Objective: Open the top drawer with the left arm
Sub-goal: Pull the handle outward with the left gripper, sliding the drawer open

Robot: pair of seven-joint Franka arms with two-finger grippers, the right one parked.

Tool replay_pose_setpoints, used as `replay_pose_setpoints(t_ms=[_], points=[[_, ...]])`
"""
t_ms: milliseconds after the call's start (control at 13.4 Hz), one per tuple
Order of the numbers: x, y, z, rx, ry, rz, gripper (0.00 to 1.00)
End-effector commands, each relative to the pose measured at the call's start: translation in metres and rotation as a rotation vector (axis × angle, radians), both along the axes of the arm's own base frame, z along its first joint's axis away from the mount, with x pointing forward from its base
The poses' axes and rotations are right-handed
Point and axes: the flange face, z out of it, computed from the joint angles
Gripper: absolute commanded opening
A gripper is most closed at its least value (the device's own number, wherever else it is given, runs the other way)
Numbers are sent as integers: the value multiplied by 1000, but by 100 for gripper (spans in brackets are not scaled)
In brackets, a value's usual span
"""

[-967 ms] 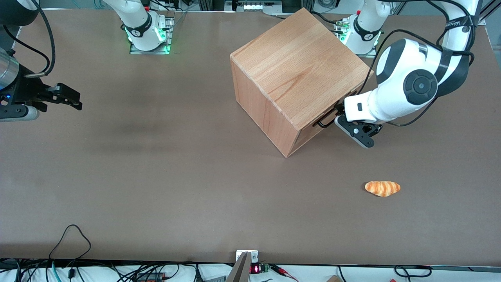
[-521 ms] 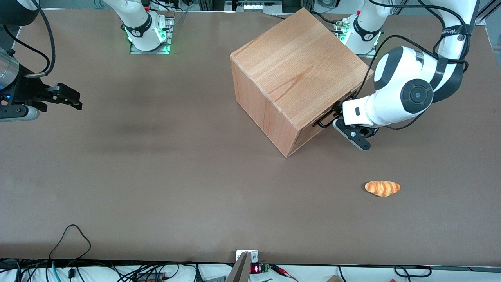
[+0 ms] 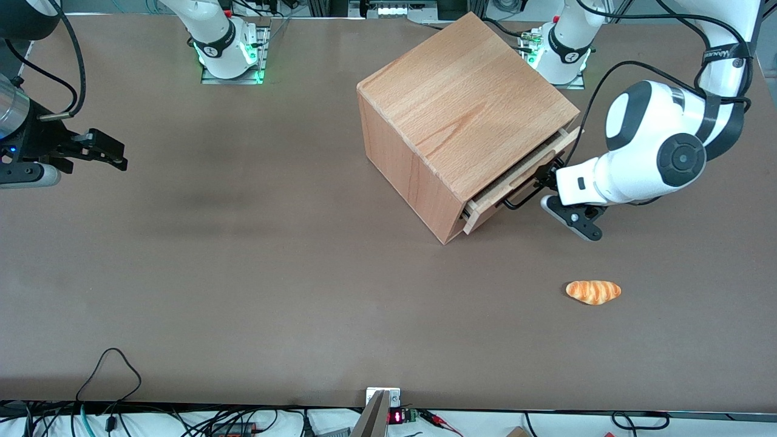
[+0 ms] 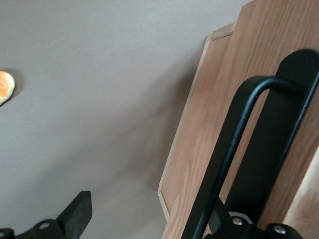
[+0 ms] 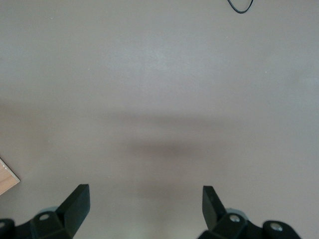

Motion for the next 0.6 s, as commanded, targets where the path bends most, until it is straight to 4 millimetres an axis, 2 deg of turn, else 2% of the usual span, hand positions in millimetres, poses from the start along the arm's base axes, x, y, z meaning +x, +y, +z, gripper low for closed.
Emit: replay_pose_setpoints(t_ms=[0,223,372,521], points=[[8,28,-1,-17,-24,35,100],[18,54,-5,-26,-61,27,100],[19,57,-4,-25,-65,36,100],[22,56,8,-29,-81,51,100]])
